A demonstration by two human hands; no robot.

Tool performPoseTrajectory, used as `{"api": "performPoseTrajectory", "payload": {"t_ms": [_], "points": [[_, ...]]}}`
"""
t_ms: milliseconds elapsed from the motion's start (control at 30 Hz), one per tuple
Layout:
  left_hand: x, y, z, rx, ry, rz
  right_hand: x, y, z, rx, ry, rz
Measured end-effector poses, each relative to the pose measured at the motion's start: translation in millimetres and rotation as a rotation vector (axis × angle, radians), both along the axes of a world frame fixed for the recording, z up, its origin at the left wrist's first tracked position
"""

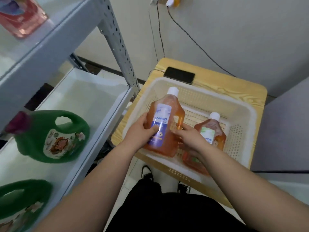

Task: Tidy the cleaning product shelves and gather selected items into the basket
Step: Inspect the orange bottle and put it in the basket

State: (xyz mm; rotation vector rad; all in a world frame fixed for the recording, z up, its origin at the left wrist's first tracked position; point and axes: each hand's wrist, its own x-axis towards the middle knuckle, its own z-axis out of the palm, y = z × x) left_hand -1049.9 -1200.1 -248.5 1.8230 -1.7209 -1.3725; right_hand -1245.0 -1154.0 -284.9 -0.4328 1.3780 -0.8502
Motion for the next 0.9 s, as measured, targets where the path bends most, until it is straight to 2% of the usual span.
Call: {"api": "performPoseTrajectory", "payload": {"t_ms": [267, 467, 567, 700, 833, 900], "points": [[-8.2, -36.7, -43.1, 0.094, -0.163, -0.231, 12.8, -17.0, -39.2, 0.19, 0.189, -0.132], [-13.7, -51.9, -58.2, 0.054, -0.282, -0.39, 25.5, -27.3, -59.5, 0.21, 0.388, -0.092], [-16.7, -55.6, -62.1, 0.029, -0.423, -0.518, 28.6, -30.8, -56.7, 0.184, 0.499, -0.018], [-18.7, -55.1, -63.9, -0.025, -0.564, -0.635, 25.9, -29.2, -53.8, 0.184, 0.677, 0.202], [-29.6, -49.2, -66.6, -0.249, -0.603, -0.942, 11.5, -11.0, -46.0, 0.002, 0.905, 0.258], [-42.9, -42.0, -69.0, -0.253, -0.675, -1.073, -5.7, 6.6, -47.5, -0.028, 1.112, 0.325]]}}
